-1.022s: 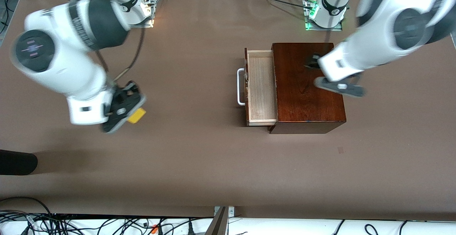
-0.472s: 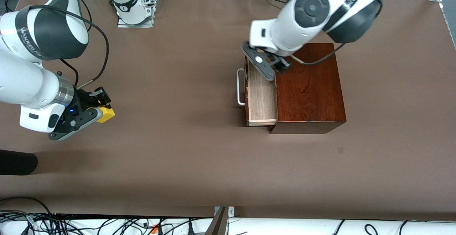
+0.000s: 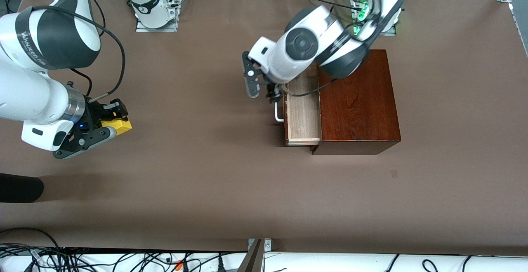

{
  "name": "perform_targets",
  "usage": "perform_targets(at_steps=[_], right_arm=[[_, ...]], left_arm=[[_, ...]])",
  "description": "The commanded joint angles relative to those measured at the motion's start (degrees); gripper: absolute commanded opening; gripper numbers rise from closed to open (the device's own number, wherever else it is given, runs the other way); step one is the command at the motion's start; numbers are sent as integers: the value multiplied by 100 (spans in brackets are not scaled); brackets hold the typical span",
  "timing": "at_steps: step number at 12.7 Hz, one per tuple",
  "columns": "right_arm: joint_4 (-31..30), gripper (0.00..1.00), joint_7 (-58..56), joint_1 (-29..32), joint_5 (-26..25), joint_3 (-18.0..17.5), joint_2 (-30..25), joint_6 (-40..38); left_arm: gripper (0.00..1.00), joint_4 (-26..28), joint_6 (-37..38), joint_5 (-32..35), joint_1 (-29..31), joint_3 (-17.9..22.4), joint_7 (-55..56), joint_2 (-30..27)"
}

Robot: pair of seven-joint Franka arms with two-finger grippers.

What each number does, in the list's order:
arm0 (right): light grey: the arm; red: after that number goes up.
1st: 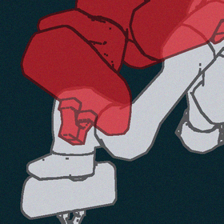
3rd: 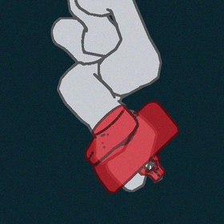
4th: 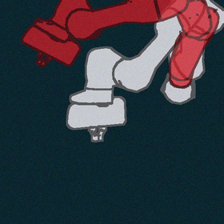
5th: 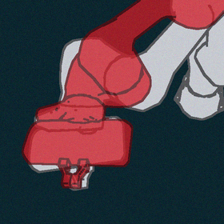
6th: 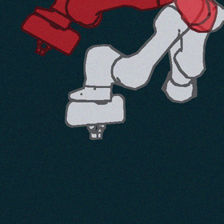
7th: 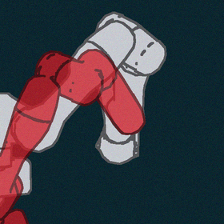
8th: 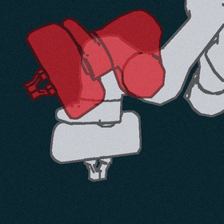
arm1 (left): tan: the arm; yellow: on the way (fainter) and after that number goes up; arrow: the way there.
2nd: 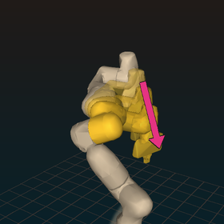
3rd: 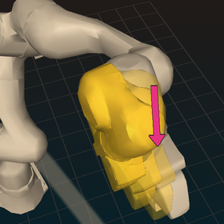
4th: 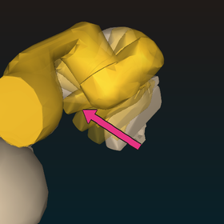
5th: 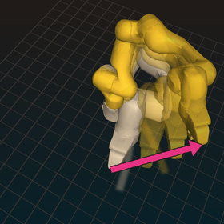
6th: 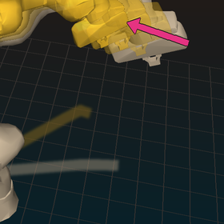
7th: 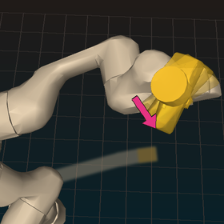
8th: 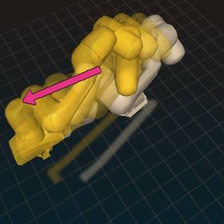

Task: Open drawer, take yellow block, close drawer
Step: 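Carry the cube away with the right gripper while the left gripper pushes the drawer, then set down the cube with the right gripper while the left gripper closes the drawer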

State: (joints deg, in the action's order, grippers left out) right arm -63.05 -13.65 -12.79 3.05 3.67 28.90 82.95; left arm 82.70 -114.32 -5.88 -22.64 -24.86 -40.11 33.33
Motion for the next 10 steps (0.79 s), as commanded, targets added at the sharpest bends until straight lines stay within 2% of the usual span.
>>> perform_targets(at_steps=[1, 5, 7, 8, 10], right_arm=[[-1582, 1, 450, 39, 64, -16, -787, 815], [-3272, 2, 741, 48, 20, -25, -1070, 2458], [-3677, 3, 759, 48, 11, -16, -904, 3136], [-3871, 7, 750, 48, 11, -16, -799, 3523], [-3978, 8, 916, 48, 11, 36, -422, 3938]], left_arm=[[100, -140, -344, 874, -363, 16, -445, 217], [100, -52, -354, 1456, -391, 16, -462, 454], [100, 61, -319, 1537, -373, 33, -445, 569], [100, 97, -267, 1546, -356, 77, -445, 569], [100, 89, 127, 1555, -303, 104, -445, 560]])
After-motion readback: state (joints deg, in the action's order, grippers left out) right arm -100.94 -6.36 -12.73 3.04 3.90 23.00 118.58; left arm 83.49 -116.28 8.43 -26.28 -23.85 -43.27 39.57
